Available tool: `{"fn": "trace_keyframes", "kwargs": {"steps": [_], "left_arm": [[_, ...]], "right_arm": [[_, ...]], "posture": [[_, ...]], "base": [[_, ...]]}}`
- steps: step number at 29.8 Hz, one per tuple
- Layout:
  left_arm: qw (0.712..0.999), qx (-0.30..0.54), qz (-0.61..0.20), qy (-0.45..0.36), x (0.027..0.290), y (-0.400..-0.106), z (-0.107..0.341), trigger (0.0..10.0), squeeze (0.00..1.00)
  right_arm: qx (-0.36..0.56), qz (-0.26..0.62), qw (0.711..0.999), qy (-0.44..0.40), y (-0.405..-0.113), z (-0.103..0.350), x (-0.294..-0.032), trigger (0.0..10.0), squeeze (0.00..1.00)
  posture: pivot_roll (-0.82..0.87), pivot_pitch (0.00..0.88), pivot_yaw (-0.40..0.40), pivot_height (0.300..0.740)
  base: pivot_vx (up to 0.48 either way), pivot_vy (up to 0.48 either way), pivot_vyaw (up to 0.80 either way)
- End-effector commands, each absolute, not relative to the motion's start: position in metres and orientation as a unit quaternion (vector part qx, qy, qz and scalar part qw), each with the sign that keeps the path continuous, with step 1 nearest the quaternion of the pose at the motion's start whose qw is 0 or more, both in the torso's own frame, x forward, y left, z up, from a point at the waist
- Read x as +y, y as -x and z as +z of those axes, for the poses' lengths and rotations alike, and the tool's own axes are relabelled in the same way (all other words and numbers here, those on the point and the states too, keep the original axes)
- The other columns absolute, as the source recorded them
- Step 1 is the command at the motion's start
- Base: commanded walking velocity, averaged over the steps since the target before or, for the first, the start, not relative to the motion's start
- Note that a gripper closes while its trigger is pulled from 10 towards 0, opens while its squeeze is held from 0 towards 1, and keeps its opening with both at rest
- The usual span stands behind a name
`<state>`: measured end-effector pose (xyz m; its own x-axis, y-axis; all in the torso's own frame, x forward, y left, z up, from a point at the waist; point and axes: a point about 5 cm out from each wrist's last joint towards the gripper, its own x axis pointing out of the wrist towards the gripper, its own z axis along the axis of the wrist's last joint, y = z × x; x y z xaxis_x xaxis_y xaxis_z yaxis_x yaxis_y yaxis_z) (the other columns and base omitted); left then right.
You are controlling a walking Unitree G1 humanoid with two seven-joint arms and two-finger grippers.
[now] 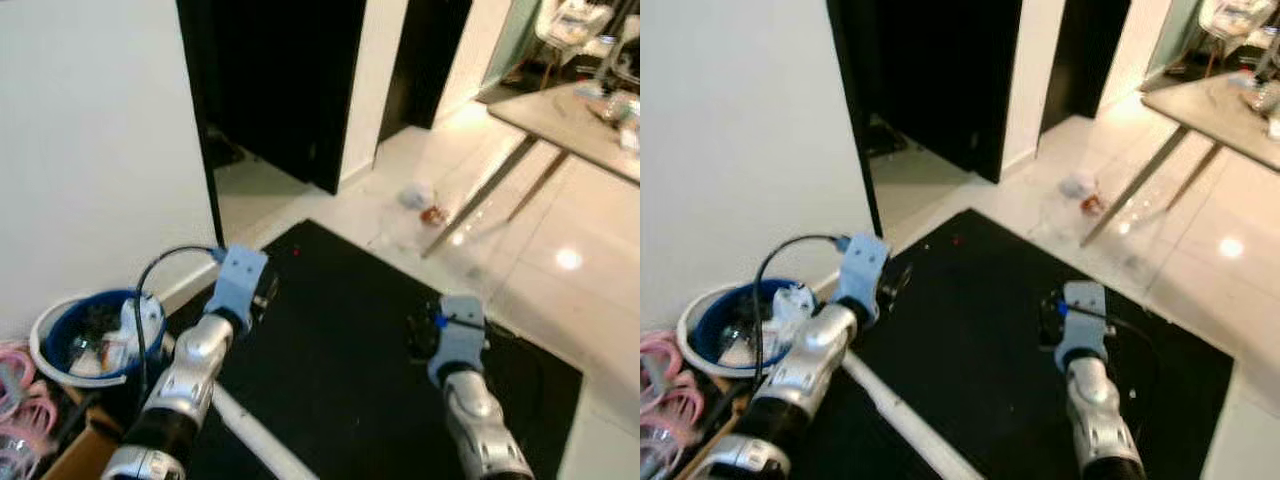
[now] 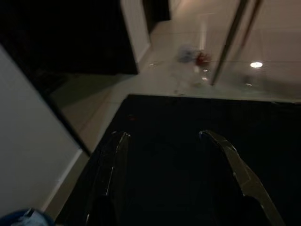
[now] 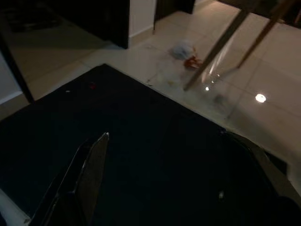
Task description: Picking trash to rubbish bin
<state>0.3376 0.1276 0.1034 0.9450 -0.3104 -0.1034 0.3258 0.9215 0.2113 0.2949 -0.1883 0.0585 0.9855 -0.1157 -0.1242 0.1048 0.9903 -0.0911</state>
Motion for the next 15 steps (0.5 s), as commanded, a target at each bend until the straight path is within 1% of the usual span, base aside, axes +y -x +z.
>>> {"fn": "trace_keyframes", "kwargs": {"steps": [1,4,10,15], "left_arm": [[0.978,0.044,-0.169,-0.116,0.1272,-0.3368,0.0985,10.0,0.0],[0.976,0.04,-0.175,-0.12,0.1246,-0.3384,0.1019,10.0,0.0],[0.977,0.042,-0.175,-0.116,0.1273,-0.3368,0.0999,10.0,0.0],[0.977,0.052,-0.177,-0.108,0.1281,-0.3335,0.0949,10.0,0.0]], "right_arm": [[0.074,-0.06,0.995,0.042,-0.2911,0.0536,-0.1889,10.0,0.0],[0.075,-0.062,0.994,0.04,-0.2912,0.0537,-0.1895,10.0,0.0],[0.075,-0.056,0.995,0.039,-0.2926,0.0541,-0.1845,10.0,0.0],[0.078,-0.055,0.995,0.038,-0.2912,0.0521,-0.1845,10.0,0.0]], "posture": [[-0.12,0.058,0.038,0.74],[-0.11,0.057,0.033,0.74],[-0.11,0.054,0.033,0.74],[-0.09,0.034,0.005,0.74]], "base": [[0.0,0.0,-0.8],[0.0,0.0,-0.8],[0.0,0.0,-0.8],[0.0,0.0,-0.8]]}}
